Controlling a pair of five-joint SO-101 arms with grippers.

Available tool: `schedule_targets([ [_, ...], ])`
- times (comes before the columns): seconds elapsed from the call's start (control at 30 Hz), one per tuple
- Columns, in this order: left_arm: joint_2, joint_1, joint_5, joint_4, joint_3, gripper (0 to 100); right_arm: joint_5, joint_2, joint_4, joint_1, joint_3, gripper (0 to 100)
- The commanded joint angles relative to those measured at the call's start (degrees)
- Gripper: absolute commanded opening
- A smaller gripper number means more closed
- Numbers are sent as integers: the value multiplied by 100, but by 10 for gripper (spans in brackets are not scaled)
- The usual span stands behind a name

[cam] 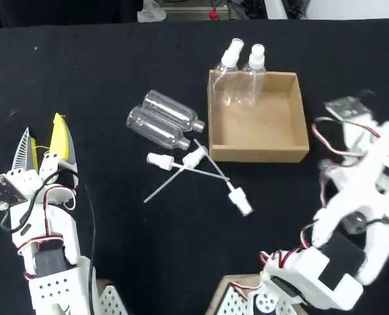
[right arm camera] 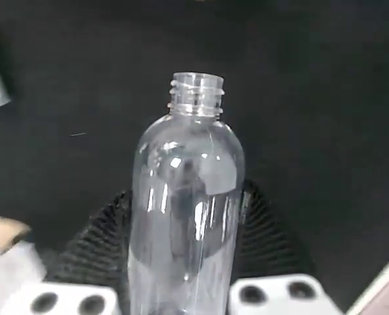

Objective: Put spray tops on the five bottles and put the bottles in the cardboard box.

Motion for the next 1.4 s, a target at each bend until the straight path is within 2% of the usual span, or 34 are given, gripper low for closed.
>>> schedule_targets([
  [0.0, -44, -13, -9, -97, 119, 223, 360, -295, -1354, 738, 479, 34],
  [0.13, -44, -13, -9, -97, 119, 223, 659, -295, -2356, 1125, 1323, 36],
  [0.23, -44, -4, -9, -97, 119, 223, 668, -295, -2374, 1231, 1464, 39],
  [0.47, -35, -13, -9, -97, 119, 223, 668, -295, -1345, 1213, 1420, 229],
  [0.9, -35, -13, -9, -97, 119, 223, 668, -303, -818, 1486, 734, 234],
  [1.17, -26, -13, -9, -97, 119, 223, 686, -295, 1134, 1319, -1086, 234],
  [1.37, -26, -13, -9, -97, 119, 223, 686, -233, 1459, 1064, -1429, 234],
])
